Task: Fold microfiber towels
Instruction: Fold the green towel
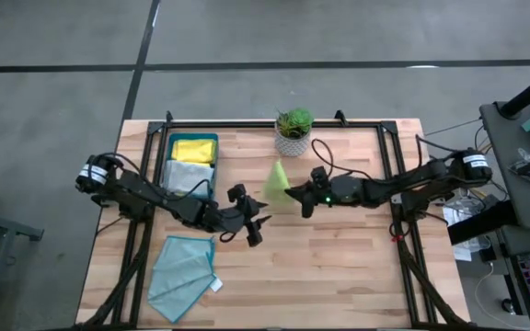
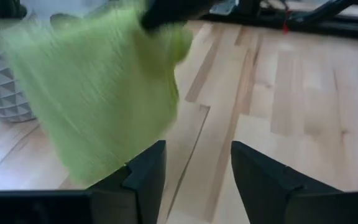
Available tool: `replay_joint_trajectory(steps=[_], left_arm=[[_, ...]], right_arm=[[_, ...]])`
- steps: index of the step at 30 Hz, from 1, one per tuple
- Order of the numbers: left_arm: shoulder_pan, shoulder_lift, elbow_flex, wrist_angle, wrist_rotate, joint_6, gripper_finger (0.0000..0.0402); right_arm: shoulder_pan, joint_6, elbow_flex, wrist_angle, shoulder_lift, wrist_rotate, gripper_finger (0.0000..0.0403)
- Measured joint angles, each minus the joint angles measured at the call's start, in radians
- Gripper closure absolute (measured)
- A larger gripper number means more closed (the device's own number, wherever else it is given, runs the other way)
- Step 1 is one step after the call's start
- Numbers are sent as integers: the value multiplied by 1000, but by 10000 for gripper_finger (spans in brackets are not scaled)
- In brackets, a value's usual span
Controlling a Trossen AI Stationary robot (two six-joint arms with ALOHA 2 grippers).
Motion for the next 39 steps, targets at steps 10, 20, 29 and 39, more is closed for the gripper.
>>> replay_joint_trajectory(steps=[10,20,29,39], left_arm=[[2,0,-1,-7,0,9,235],[10,0,-2,-7,-10,20,235],[11,0,-2,-6,-17,27,235],[11,0,-3,-6,-18,28,235]], right_arm=[[-44,-13,60,-524,-24,154,320],[-51,-302,203,-840,-33,140,220],[53,-696,192,-836,24,-61,223],[58,-781,201,-714,224,65,245]])
